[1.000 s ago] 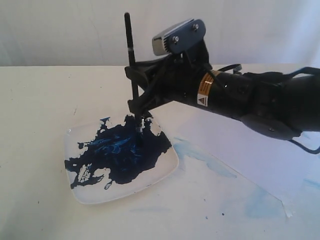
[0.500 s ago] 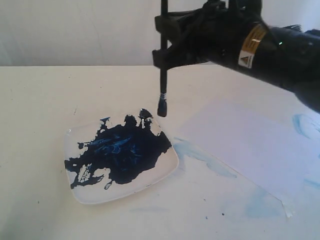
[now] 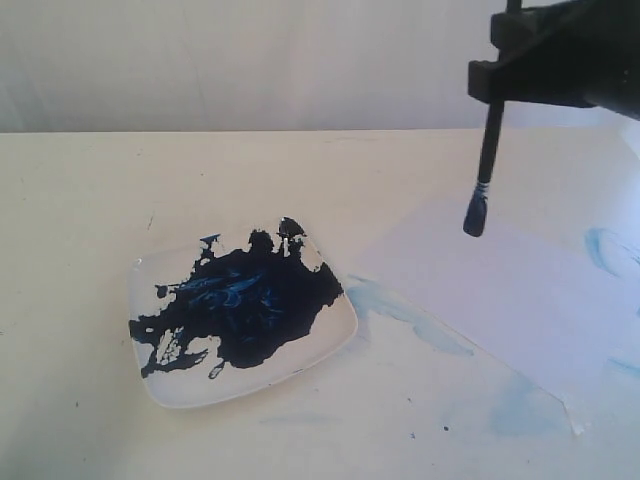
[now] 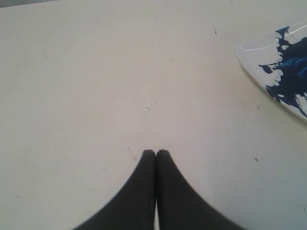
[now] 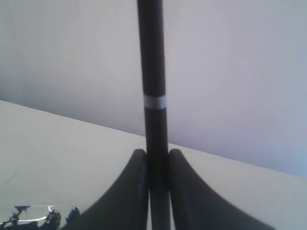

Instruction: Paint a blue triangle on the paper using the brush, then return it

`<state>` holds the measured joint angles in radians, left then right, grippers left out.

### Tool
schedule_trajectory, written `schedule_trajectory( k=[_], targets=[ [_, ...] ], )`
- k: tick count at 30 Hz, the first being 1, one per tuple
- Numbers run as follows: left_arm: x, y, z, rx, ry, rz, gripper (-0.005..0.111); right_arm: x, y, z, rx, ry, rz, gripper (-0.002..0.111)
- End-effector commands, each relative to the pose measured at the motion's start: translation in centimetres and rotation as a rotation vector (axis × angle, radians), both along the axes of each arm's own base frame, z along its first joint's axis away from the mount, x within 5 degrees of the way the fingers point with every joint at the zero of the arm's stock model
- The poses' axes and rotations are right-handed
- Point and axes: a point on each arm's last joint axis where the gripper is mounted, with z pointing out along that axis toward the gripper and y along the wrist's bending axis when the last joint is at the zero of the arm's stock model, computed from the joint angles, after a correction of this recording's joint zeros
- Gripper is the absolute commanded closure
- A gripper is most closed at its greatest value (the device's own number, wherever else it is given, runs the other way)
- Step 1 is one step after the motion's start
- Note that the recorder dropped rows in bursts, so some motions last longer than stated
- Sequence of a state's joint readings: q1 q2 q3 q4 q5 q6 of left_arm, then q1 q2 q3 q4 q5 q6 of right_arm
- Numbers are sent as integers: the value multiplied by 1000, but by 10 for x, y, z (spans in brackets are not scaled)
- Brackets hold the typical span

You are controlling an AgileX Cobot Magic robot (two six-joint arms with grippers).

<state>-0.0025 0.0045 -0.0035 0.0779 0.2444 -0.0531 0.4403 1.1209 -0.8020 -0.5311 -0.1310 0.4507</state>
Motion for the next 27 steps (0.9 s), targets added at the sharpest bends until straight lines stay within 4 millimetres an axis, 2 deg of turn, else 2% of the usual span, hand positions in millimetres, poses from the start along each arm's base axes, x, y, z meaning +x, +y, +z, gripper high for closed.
schedule_trajectory(
  k=[1,9,16,27],
  targets=[
    [0,0,-1,36,-1,-10,107,-3,-22,-10,-2,16,-75,108],
    [0,0,-1,36,-3,-10,107,-1,-38,-15,94,-5,-124,108],
    [4,0,14,37,-172,-10,107,1,-46,-23,104,22,-163,108],
    [6,0,24,47,-283,-10,107,2,-51,-26,147,71,-215,108]
  ],
)
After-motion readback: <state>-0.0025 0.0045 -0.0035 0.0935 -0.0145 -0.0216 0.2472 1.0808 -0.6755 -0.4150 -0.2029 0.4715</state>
